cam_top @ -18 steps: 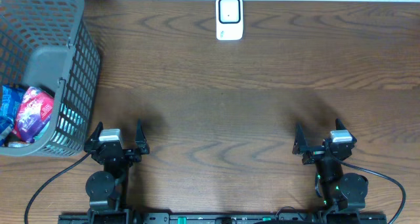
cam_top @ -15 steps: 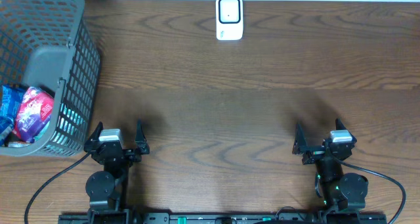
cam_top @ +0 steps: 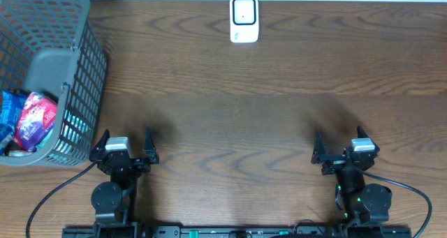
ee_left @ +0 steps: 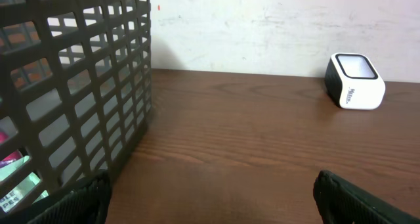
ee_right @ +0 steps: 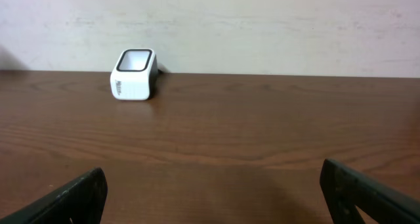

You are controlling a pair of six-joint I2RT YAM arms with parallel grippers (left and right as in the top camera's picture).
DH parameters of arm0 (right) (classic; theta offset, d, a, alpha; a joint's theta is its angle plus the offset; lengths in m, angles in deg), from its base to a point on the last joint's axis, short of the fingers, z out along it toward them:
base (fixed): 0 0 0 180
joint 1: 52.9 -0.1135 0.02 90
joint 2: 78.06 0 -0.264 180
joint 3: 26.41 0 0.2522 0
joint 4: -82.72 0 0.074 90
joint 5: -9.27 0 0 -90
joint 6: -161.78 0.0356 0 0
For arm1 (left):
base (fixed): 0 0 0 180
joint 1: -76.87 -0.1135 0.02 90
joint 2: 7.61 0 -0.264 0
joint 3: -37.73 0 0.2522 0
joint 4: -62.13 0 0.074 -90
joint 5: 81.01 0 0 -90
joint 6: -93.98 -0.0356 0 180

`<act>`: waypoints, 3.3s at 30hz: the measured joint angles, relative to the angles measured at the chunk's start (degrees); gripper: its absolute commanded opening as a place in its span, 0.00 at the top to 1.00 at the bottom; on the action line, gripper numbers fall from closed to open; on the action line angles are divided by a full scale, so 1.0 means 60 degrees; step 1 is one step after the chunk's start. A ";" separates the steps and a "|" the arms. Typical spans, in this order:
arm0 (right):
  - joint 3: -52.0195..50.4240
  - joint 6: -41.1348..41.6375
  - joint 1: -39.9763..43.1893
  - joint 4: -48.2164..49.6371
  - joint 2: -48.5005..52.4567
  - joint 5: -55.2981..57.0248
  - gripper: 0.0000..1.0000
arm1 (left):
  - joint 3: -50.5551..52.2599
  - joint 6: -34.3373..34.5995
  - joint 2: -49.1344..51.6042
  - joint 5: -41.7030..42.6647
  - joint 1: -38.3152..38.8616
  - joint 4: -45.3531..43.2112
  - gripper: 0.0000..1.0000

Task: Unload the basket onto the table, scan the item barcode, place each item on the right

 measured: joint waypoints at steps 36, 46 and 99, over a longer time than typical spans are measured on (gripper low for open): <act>0.0000 0.0000 0.0000 0.0000 0.0000 0.0000 0.01 | 0.0000 0.0000 0.0000 0.0000 0.0000 -0.0011 0.02; 0.0000 -0.0004 0.0000 -0.0004 0.0000 0.0004 0.01 | 0.0113 0.0124 0.0011 0.2153 0.0004 -0.2124 0.02; -0.0004 0.0000 0.0004 0.0000 0.0000 0.0004 0.01 | -1.7821 -0.0448 1.6797 -0.2076 -0.4506 0.8542 0.02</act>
